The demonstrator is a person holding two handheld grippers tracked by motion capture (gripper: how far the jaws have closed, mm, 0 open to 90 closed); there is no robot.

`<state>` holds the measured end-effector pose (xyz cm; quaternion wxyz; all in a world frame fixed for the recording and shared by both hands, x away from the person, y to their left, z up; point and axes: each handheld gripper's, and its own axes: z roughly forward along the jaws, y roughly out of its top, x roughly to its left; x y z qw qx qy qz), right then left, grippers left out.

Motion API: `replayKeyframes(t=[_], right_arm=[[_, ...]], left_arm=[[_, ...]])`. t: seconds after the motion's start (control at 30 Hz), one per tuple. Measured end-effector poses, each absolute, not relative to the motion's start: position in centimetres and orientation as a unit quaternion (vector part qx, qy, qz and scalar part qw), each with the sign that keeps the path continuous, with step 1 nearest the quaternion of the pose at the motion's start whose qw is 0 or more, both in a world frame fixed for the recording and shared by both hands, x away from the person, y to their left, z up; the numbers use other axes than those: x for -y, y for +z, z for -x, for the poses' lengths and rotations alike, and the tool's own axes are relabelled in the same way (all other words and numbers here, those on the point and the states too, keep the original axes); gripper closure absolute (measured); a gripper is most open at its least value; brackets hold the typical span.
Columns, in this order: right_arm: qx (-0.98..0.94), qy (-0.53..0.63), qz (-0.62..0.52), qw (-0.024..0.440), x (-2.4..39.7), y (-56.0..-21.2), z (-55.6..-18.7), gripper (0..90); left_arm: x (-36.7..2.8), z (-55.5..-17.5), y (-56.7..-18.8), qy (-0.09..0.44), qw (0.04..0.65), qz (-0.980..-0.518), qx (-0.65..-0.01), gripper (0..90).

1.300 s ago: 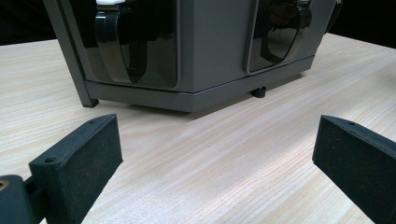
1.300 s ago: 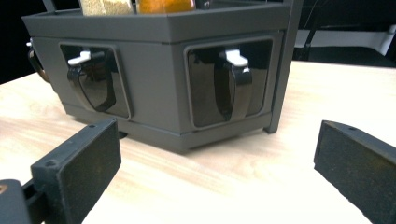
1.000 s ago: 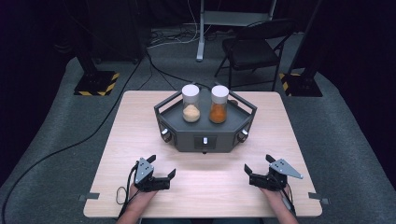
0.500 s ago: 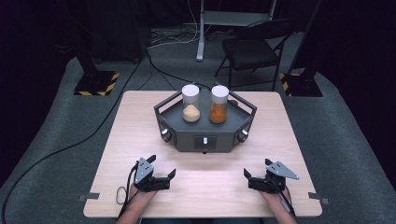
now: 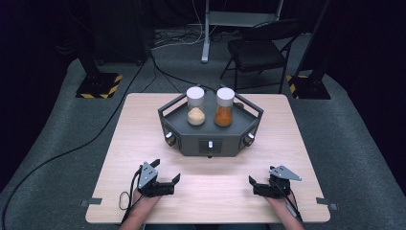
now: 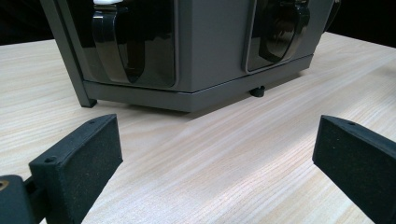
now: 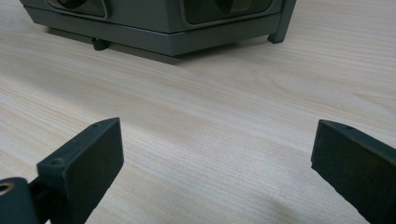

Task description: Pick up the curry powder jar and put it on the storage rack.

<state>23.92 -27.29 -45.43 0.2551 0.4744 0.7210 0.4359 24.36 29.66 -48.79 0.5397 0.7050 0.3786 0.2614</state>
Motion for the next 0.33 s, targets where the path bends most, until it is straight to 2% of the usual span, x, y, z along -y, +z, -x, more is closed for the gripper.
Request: replayKeyframes(t=[0.33], right_arm=[[-0.716,0.44,-0.478,0.256,27.58,-45.52,-23.83,1.1]], left_arm=[[-29.63,-24.33,-48.81,0.263,0.54,-0.704,-0.379,1.4]])
